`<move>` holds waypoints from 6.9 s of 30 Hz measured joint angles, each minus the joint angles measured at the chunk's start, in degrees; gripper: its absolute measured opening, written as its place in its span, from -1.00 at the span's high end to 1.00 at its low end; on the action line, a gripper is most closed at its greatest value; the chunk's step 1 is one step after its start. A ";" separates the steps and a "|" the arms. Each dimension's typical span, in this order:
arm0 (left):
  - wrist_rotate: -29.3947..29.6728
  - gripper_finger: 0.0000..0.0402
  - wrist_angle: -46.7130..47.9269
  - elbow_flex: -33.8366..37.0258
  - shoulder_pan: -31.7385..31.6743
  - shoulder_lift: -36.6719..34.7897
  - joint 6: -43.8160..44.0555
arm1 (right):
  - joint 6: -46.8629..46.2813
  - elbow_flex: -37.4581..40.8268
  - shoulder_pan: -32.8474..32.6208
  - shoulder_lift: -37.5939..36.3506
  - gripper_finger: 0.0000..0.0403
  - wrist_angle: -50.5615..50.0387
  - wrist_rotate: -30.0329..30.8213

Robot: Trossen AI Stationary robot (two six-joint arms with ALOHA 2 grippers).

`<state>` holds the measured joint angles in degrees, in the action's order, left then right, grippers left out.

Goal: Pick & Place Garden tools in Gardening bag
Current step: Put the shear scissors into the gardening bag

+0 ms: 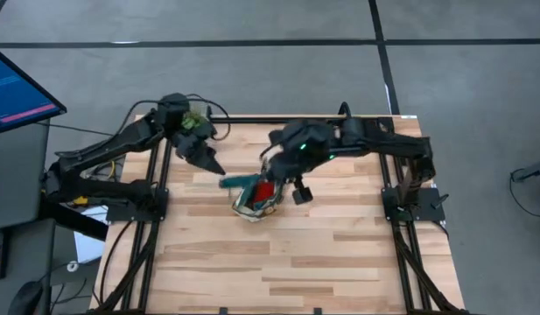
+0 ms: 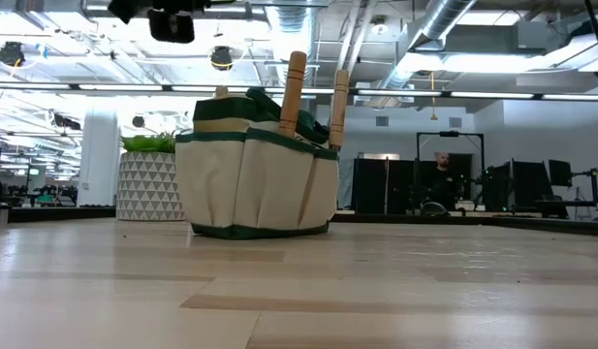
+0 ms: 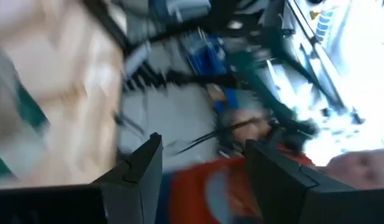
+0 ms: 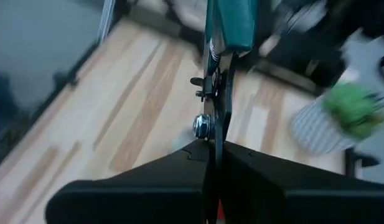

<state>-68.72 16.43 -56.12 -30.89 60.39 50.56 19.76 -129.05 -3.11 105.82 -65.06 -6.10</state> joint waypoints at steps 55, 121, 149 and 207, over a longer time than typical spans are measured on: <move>34.80 0.12 -44.07 0.00 5.41 -5.91 -30.31 | -4.80 0.04 12.28 2.51 1.00 24.87 -10.53; 38.58 0.90 -15.29 19.22 31.88 -16.40 -43.88 | -14.23 0.02 6.20 -27.65 -0.50 1.21 4.45; 34.10 0.90 -23.63 24.44 25.21 -6.32 -57.90 | -22.12 52.76 12.38 -69.58 -0.50 40.09 3.90; 41.82 0.89 -20.92 26.33 24.06 -3.19 -74.62 | -30.33 59.84 12.63 -75.85 -0.50 41.19 16.97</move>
<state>-26.90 -4.49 -29.78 -6.83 57.20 -24.06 -10.58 -69.21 9.52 29.98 -23.87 10.87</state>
